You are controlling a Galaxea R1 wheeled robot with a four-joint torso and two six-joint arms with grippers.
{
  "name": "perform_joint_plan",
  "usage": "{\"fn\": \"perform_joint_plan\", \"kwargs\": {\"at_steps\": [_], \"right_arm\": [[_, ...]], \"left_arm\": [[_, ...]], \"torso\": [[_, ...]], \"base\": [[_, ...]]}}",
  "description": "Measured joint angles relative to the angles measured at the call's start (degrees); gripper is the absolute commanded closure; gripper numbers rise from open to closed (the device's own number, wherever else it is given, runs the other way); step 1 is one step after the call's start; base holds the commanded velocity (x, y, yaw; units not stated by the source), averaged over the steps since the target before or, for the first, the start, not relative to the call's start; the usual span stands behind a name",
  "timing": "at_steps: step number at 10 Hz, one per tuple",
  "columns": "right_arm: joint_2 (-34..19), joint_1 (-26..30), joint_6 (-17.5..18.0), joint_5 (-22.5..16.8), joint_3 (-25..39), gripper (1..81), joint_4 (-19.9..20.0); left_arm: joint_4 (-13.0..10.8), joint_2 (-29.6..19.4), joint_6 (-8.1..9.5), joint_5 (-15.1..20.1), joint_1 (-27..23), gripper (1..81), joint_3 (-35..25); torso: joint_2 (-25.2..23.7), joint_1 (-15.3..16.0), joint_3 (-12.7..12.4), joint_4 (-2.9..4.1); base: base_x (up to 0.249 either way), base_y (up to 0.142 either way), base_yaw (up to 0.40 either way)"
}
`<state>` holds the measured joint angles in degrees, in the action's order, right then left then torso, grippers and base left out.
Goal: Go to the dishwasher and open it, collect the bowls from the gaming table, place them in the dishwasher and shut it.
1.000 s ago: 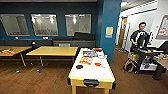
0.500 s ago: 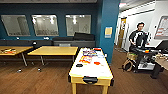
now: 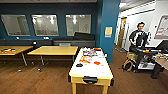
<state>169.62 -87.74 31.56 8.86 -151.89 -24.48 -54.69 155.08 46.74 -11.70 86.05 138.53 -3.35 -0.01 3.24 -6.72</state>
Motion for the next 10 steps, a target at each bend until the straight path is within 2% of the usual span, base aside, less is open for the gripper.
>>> {"fn": "perform_joint_plan", "kwargs": {"at_steps": [4,7,10], "right_arm": [[0.0,0.0,0.0,0.0,0.0,81.1,0.0],[0.0,0.0,0.0,0.0,0.0,81.1,0.0],[0.0,0.4,0.0,0.2,0.0,81.1,0.0]], "left_arm": [[0.0,0.0,0.0,0.0,0.4,81.1,0.0],[0.0,-0.1,0.01,-1.2,0.4,81.1,0.0],[0.0,0.0,0.0,-0.7,0.9,81.1,0.0]], "torso": [[0.0,0.0,0.0,0.0],[0.0,0.0,0.0,0.0],[0.0,0.0,0.0,0.0]], "base": [[0.0,0.0,-0.035],[0.0,0.0,-0.288],[0.0,0.0,-0.37]]}}
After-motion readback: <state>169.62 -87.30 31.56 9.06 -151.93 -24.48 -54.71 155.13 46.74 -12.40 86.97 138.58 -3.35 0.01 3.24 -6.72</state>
